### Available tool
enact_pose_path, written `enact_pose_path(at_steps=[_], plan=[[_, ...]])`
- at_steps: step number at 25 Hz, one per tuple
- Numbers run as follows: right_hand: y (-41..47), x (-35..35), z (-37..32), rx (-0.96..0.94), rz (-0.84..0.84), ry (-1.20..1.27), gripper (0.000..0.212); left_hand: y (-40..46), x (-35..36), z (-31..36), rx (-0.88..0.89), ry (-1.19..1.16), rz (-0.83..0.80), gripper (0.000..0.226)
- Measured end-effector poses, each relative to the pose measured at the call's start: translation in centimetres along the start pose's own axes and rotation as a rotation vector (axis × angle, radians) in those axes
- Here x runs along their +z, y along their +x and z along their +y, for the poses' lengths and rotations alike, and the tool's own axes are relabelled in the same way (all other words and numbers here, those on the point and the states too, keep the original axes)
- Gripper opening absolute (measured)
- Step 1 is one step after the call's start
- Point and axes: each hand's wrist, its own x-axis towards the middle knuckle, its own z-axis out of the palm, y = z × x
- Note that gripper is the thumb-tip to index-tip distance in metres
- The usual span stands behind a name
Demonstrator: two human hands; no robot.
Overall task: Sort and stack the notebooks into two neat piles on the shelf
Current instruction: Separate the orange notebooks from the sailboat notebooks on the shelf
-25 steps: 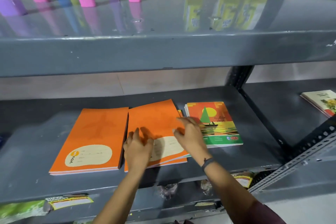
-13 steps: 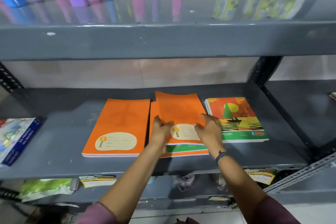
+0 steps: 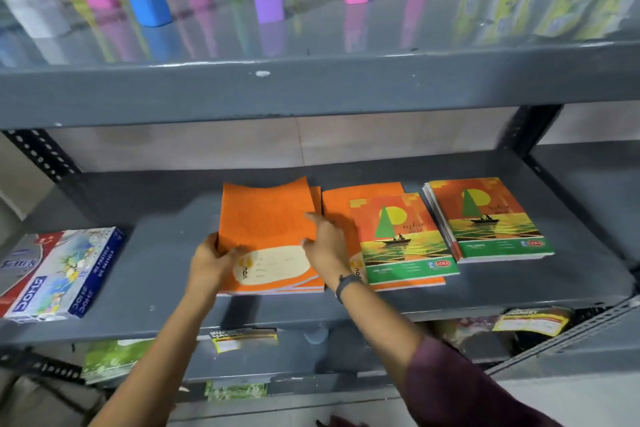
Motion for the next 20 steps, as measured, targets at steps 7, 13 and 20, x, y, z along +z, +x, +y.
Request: enact_pose_path(at_steps=[7,13,20], plan=[[0.2,-3.6,4.2,0.06,0.295,-0.289,0.04,-2.7,2.7,1.0,0.505,0.588,0.322,0.04],[1.5,-9.6,10.4,0.225,0.383,-0.37,0.038,-5.9,13.8,5.7,0.336,0.03,-0.396,0.038],[1.6,-10.0,10.5,0.177,0.415,-0.172,0.039,-6.7,17.4,6.3,-0.083,-0.365,-0.22,0.038]])
